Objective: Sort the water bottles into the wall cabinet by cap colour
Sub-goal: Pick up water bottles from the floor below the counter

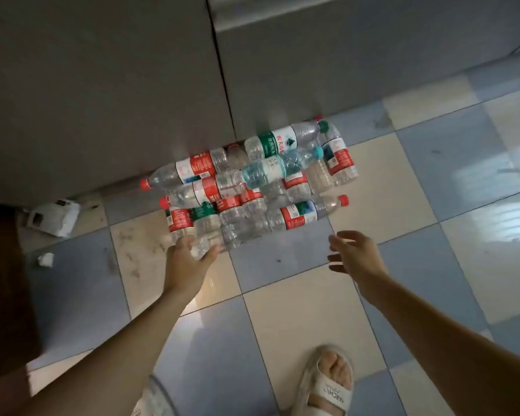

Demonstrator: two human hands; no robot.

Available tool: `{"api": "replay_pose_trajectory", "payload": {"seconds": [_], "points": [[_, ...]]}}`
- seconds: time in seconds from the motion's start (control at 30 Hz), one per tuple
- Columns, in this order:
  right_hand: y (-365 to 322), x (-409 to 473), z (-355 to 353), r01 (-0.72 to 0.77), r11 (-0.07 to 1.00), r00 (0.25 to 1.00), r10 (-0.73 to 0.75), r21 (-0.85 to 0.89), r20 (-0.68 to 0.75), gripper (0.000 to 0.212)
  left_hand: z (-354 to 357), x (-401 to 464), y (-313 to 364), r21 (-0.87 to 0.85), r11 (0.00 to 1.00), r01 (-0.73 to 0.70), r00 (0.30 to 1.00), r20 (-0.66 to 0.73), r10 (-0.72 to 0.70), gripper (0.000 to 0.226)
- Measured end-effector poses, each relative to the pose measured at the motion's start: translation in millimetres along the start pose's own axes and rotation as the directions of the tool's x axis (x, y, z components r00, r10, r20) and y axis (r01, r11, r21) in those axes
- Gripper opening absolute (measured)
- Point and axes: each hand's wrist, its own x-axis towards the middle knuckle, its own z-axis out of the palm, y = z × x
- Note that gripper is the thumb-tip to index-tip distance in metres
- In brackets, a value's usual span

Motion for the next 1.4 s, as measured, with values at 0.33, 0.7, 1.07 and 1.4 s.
{"api": "replay_pose_trajectory", "payload": {"seconds": [0.33,0.7,1.07,1.4], "points": [[49.3,143.6,42.1,0.011,0.975,0.987,0.025,0.223,-0.157,0.089,96.1,90.6,-89.1,-0.367,0.92,0.135,0.97,-0.14,-0.199,0.074],[25.5,192.0,51.3,-0.05,0.912,0.961,0.156,0.408,-0.229,0.028,112.9,96.2,-84.6,-0.842,0.495,0.214,0.891,-0.04,-0.452,0.03],[9.9,169.0,54.4,-0.084,0.899,0.974,0.165,0.431,-0.155,0.041,74.2,75.9,-75.2,-0.627,0.779,0.018,0.917,-0.3,-0.263,0.015],[-12.5,68.6,60.5,0.544,0.833,0.811,-0.552,-0.097,-0.194,0.062,39.0,16.4,5.2,0.065,0.837,-0.543,0.805,-0.245,0.541,0.021]]}}
